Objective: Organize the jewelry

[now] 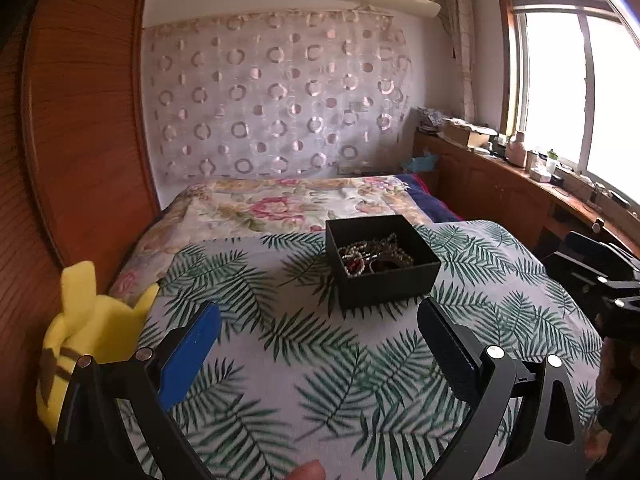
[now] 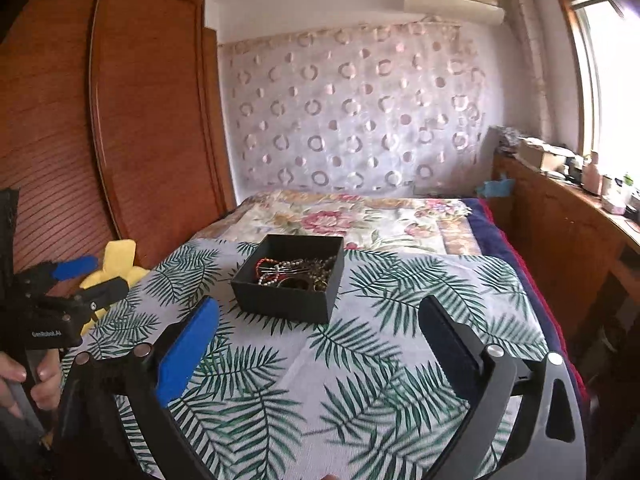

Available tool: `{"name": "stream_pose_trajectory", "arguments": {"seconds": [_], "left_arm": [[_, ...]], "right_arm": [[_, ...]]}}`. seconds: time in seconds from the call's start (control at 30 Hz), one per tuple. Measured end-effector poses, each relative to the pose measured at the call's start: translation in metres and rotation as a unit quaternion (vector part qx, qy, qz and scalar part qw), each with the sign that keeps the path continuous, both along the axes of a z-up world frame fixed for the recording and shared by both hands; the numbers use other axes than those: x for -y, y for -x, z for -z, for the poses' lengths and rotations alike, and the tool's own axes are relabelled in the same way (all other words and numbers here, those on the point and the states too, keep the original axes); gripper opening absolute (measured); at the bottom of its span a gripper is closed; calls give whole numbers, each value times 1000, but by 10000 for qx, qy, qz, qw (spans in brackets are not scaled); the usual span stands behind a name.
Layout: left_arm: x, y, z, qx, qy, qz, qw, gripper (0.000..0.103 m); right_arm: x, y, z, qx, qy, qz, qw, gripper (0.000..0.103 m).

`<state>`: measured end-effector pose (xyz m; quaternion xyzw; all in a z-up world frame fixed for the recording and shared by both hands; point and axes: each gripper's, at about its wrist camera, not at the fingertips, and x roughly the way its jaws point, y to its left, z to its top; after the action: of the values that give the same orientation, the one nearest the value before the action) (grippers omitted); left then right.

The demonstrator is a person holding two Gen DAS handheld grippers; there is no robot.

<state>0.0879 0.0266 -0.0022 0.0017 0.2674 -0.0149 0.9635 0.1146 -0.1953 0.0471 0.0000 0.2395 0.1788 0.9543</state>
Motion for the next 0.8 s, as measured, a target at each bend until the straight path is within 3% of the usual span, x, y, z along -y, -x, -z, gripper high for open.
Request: {"name": "stream_pose_trajectory", "arguments": {"seconds": [0.8], "left_arm": [[1, 18, 2, 67, 8, -3, 10000, 95]], "right_arm": [[-5, 26, 8, 86, 166, 315, 9993, 100]]}}
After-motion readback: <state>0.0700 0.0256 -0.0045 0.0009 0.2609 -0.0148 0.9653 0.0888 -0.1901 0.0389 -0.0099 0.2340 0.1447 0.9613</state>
